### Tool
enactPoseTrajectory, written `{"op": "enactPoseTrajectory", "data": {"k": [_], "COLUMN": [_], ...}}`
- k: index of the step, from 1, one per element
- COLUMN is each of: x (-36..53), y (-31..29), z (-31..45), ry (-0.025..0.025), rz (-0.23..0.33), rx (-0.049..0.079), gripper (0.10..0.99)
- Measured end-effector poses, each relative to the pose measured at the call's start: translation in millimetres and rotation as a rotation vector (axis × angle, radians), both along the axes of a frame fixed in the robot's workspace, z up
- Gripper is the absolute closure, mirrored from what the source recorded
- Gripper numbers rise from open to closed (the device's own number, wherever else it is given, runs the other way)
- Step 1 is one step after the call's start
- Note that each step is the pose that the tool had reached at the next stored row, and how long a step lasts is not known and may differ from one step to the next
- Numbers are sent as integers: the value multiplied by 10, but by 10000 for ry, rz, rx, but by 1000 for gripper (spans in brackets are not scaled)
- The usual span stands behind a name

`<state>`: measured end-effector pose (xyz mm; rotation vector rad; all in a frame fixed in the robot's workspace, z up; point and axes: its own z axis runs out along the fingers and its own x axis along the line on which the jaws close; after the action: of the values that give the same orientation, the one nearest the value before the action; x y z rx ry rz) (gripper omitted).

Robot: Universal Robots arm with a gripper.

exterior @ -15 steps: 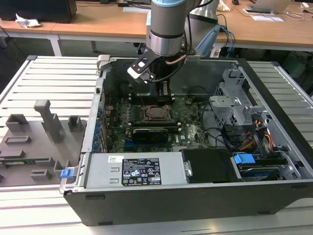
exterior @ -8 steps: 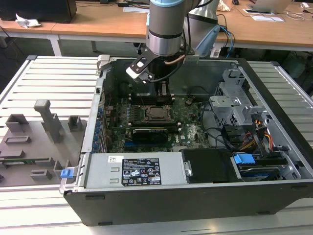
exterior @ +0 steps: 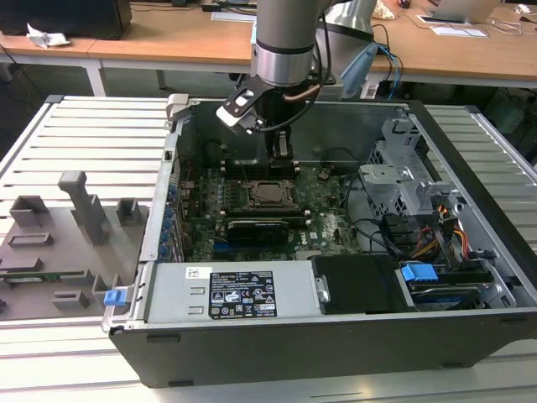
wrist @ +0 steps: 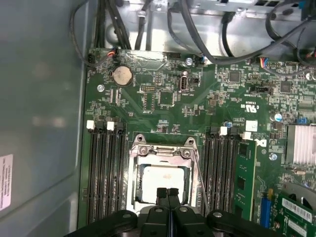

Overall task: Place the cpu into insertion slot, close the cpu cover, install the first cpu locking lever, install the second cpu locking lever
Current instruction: 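Install the first cpu locking lever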

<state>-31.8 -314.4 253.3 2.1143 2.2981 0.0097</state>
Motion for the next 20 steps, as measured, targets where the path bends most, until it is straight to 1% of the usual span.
{"op": "enactPoseTrajectory", "data": {"k": [2, 9, 16, 20], "x": [0, 0, 0, 0], "y": [0, 0, 0, 0], "z": [1, 1, 1, 1], "ry": [1, 1, 1, 4], "rz": [389, 1182, 1720, 1955], "rx": [-4, -5, -5, -40], "gripper": [980, 980, 980, 980]}}
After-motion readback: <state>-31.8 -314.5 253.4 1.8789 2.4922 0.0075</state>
